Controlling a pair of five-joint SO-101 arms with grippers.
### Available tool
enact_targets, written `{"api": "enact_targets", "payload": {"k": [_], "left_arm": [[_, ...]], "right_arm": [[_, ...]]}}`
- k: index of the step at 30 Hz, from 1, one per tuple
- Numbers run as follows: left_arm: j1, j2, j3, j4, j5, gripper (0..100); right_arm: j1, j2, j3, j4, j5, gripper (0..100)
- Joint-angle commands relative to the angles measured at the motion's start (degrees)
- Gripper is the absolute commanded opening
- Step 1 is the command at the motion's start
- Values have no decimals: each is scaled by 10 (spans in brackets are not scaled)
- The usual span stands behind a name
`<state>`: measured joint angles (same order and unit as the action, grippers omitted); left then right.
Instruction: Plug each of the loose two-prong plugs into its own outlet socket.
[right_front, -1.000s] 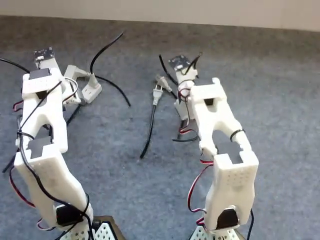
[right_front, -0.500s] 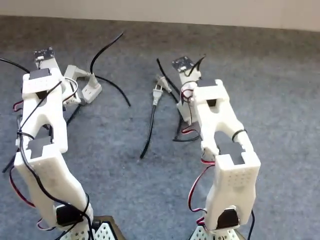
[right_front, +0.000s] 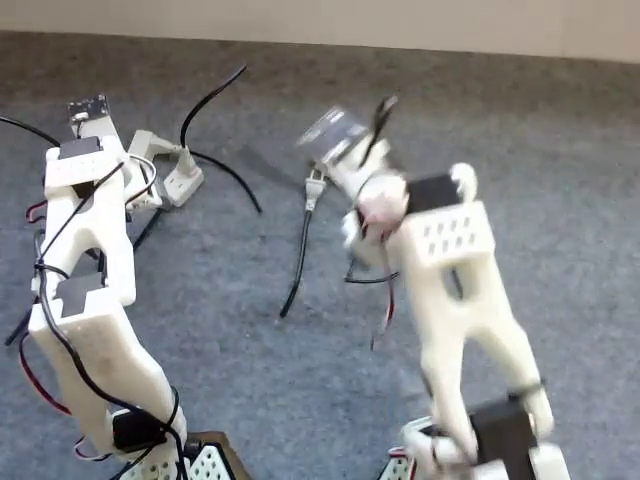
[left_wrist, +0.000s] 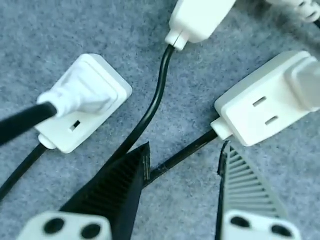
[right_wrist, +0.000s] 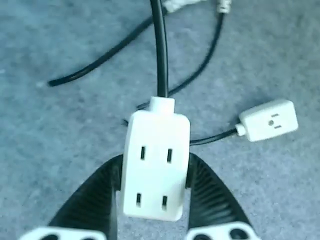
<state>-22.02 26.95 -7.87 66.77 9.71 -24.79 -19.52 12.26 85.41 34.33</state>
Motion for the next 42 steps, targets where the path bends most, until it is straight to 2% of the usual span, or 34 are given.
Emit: {"api": "enact_targets", "payload": {"k": [1, 4, 9, 16, 20, 25, 27, 31, 34, 38, 42], "left_arm": [[17, -21, -5, -2, -39, 238], [15, -36, -22, 6, -106, 236], [-25, -76, -116, 100, -113, 236], [-36, -93, -247, 249, -192, 237], [-26, -95, -263, 268, -229, 238], [-28, -94, -293, 271, -228, 238], [-28, -93, -309, 283, -228, 238], [-18, -96, -330, 309, -255, 238], [3, -96, -334, 327, -315, 238], [20, -95, -334, 331, -323, 238], [34, -92, -332, 333, -323, 238]], "right_arm": [[-90, -138, 163, -32, 26, 7], [-163, -225, 316, -89, 18, 7], [-234, -306, 474, -175, -7, 7], [-237, -224, 509, -247, -11, 7], [-251, -147, 512, -297, -12, 7], [-339, -80, 512, -338, -53, 7], [-353, -65, 512, -343, -53, 7], [-332, -50, 512, -339, -53, 7], [-283, -44, 507, -310, -51, 9], [-207, -48, 494, -279, -48, 17], [-178, -48, 480, -271, -19, 143]]}}
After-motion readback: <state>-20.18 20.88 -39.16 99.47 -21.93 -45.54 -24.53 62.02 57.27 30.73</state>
